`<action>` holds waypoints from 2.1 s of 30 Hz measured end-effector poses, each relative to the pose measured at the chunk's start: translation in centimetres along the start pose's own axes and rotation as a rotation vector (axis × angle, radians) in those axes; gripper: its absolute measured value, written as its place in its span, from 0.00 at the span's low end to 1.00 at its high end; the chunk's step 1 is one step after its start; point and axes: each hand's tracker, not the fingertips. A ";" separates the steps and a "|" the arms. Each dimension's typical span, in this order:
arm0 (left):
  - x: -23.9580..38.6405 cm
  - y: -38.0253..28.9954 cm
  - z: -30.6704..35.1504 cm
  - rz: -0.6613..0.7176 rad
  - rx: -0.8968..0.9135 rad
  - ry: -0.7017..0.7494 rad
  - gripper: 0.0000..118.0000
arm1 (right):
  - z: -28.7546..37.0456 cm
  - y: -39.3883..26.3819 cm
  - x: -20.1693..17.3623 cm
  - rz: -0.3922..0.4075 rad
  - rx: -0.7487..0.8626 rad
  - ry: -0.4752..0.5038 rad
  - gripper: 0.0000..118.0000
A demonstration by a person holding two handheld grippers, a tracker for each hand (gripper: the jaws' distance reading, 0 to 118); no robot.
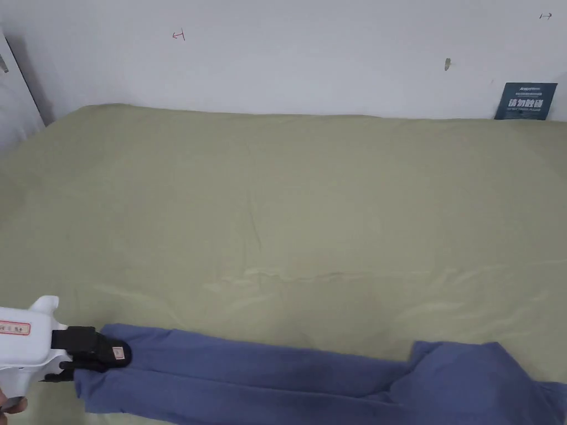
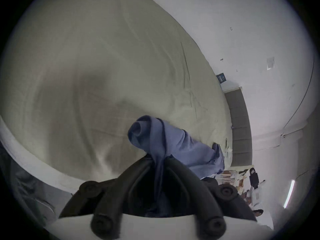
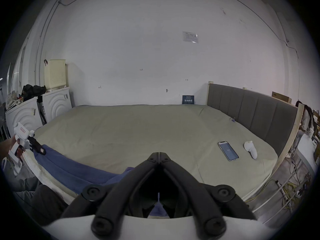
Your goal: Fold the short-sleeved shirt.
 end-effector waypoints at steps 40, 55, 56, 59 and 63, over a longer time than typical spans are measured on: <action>18.2 -6.5 -14.2 -0.371 -0.148 0.027 0.01 | -0.7 -1.6 0.7 -0.079 -0.044 0.051 0.00; 21.0 -12.5 -26.5 -0.318 -0.347 -0.133 0.01 | -0.8 -2.0 1.0 -0.065 -0.092 0.025 0.00; 21.2 -12.2 -25.7 -0.334 -0.345 -0.123 0.01 | -0.9 -2.0 1.0 -0.064 -0.093 0.025 0.00; 21.9 -11.1 -21.7 -0.400 -0.268 -0.113 0.01 | -1.1 -1.8 0.9 -0.062 -0.089 0.026 0.00; 20.0 -8.5 -14.1 -0.369 -0.127 -0.147 0.01 | -1.3 -1.3 0.2 -0.058 -0.076 0.041 0.00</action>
